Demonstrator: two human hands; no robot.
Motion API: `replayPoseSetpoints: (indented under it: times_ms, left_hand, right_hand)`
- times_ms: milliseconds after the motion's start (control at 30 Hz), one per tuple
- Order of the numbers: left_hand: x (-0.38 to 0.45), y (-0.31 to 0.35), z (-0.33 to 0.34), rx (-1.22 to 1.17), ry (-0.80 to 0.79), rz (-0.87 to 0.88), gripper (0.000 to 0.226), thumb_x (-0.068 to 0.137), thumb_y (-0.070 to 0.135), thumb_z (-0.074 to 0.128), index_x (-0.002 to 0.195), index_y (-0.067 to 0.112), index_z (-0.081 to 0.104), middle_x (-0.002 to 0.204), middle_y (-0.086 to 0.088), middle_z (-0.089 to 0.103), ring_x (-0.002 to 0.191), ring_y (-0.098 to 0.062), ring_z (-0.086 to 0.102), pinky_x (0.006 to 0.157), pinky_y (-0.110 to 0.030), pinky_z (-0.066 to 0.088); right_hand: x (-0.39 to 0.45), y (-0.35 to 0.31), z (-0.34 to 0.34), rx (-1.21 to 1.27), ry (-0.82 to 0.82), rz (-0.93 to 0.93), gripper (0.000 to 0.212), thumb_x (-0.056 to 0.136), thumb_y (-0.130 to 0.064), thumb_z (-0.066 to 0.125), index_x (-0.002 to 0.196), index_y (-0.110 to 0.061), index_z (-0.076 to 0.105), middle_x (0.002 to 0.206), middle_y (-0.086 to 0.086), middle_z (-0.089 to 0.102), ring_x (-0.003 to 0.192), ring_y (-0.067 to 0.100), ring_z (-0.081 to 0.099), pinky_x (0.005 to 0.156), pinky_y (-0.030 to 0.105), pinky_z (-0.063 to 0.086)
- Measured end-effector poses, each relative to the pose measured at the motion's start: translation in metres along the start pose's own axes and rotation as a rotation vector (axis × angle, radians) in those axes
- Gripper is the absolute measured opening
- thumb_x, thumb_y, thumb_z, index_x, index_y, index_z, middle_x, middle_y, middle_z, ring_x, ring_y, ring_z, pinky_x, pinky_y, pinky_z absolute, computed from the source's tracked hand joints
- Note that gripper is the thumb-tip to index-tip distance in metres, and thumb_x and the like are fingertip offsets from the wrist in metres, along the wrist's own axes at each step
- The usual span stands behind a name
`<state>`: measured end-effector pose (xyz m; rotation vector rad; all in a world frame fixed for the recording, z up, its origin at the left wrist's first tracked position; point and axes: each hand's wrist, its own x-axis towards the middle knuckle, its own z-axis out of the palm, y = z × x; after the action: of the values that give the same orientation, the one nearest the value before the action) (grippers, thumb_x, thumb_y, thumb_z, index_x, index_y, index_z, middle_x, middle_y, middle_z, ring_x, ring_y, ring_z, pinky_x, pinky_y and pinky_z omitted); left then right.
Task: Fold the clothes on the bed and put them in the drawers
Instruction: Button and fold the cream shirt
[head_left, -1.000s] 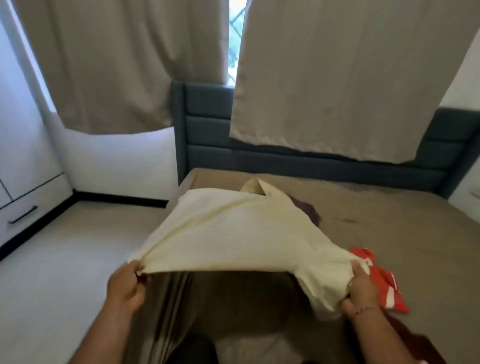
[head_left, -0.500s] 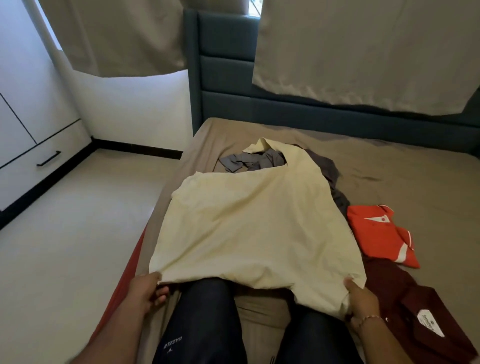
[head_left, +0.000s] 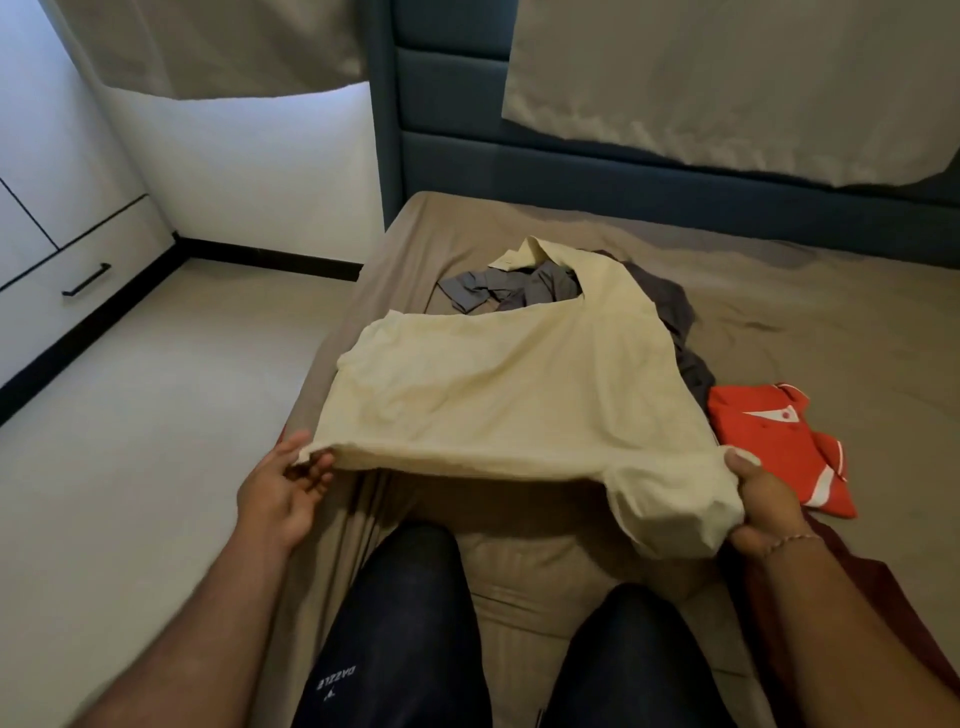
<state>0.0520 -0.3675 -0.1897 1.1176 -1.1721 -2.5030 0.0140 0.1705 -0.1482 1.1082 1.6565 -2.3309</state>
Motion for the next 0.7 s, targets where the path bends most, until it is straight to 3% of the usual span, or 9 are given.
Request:
replayPoseSetpoints:
  times_ms: [133, 267, 333, 400, 467, 500, 533, 600, 700]
  left_hand:
    - [0.019, 0.009, 0.041, -0.039, -0.019, 0.019, 0.026, 0.098, 0.009, 0.049, 0.112, 0.013, 0.070, 0.104, -0.011, 0.079, 0.102, -0.024, 0.077, 0.084, -0.034, 0.054]
    - [0.034, 0.007, 0.084, 0.121, -0.022, 0.084, 0.025, 0.085, 0.027, 0.062, 0.103, 0.019, 0.078, 0.119, -0.006, 0.077, 0.104, -0.017, 0.076, 0.082, -0.032, 0.052]
    - [0.045, 0.003, 0.102, 0.180, -0.069, 0.126, 0.039, 0.084, 0.034, 0.063, 0.121, 0.025, 0.074, 0.121, -0.001, 0.076, 0.104, -0.011, 0.074, 0.082, -0.031, 0.051]
    - [0.062, -0.007, 0.118, 0.276, -0.076, 0.183, 0.060, 0.091, 0.030, 0.062, 0.150, 0.031, 0.049, 0.121, -0.001, 0.072, 0.104, -0.013, 0.070, 0.083, -0.033, 0.049]
    - [0.073, -0.028, 0.137, 0.495, -0.016, 0.218, 0.069, 0.097, 0.016, 0.059, 0.158, 0.029, 0.030, 0.121, -0.009, 0.065, 0.104, -0.024, 0.065, 0.089, -0.041, 0.052]
    - [0.070, -0.043, 0.146, 0.623, 0.018, 0.209, 0.064, 0.098, 0.011, 0.058, 0.156, 0.023, 0.033, 0.121, -0.014, 0.065, 0.105, -0.029, 0.064, 0.094, -0.044, 0.053]
    - [0.066, -0.067, 0.156, 0.712, 0.019, 0.176, 0.055, 0.099, 0.009, 0.057, 0.151, 0.018, 0.042, 0.118, -0.016, 0.066, 0.103, -0.033, 0.065, 0.095, -0.047, 0.054]
    - [0.044, -0.116, 0.173, 0.711, -0.104, 0.006, 0.036, 0.099, 0.004, 0.056, 0.135, 0.009, 0.057, 0.100, -0.016, 0.070, 0.084, -0.031, 0.067, 0.072, -0.043, 0.057]
    - [0.005, -0.181, 0.208, 0.596, -0.305, -0.387, 0.018, 0.101, 0.009, 0.055, 0.118, 0.010, 0.062, 0.083, -0.009, 0.068, 0.064, -0.019, 0.060, 0.052, -0.026, 0.039]
  right_hand:
    - [0.019, -0.032, 0.029, 0.079, -0.076, -0.004, 0.036, 0.107, -0.029, 0.052, 0.135, -0.008, 0.060, 0.121, 0.011, 0.074, 0.111, 0.029, 0.071, 0.108, 0.049, 0.049]
    - [0.045, -0.038, 0.059, 0.180, -0.136, 0.017, 0.034, 0.110, -0.033, 0.040, 0.126, -0.011, 0.062, 0.113, 0.009, 0.074, 0.108, 0.027, 0.068, 0.093, 0.056, 0.055]
    - [0.060, -0.034, 0.072, 0.200, -0.138, 0.041, 0.035, 0.110, -0.037, 0.040, 0.125, -0.014, 0.062, 0.120, 0.009, 0.072, 0.115, 0.029, 0.066, 0.087, 0.061, 0.052]
    - [0.074, -0.024, 0.087, 0.214, -0.102, 0.083, 0.035, 0.110, -0.037, 0.041, 0.129, -0.013, 0.060, 0.131, 0.009, 0.066, 0.124, 0.030, 0.062, 0.088, 0.062, 0.050]
    - [0.085, -0.011, 0.099, 0.215, -0.041, 0.141, 0.031, 0.110, -0.035, 0.042, 0.126, -0.014, 0.058, 0.134, 0.011, 0.062, 0.130, 0.030, 0.057, 0.093, 0.061, 0.048]
    - [0.087, -0.003, 0.103, 0.216, -0.014, 0.169, 0.030, 0.110, -0.035, 0.044, 0.123, -0.013, 0.059, 0.132, 0.012, 0.062, 0.129, 0.029, 0.057, 0.094, 0.059, 0.048]
    - [0.092, 0.003, 0.106, 0.223, 0.009, 0.199, 0.029, 0.109, -0.035, 0.045, 0.123, -0.013, 0.060, 0.130, 0.013, 0.063, 0.126, 0.029, 0.059, 0.093, 0.058, 0.048]
    - [0.092, 0.014, 0.109, 0.267, 0.022, 0.238, 0.032, 0.108, -0.033, 0.048, 0.130, -0.012, 0.058, 0.132, 0.015, 0.063, 0.114, 0.030, 0.063, 0.092, 0.056, 0.050]
    - [0.094, 0.022, 0.109, 0.327, -0.002, 0.266, 0.030, 0.107, -0.028, 0.050, 0.130, -0.011, 0.057, 0.131, 0.015, 0.061, 0.108, 0.030, 0.064, 0.089, 0.053, 0.052]
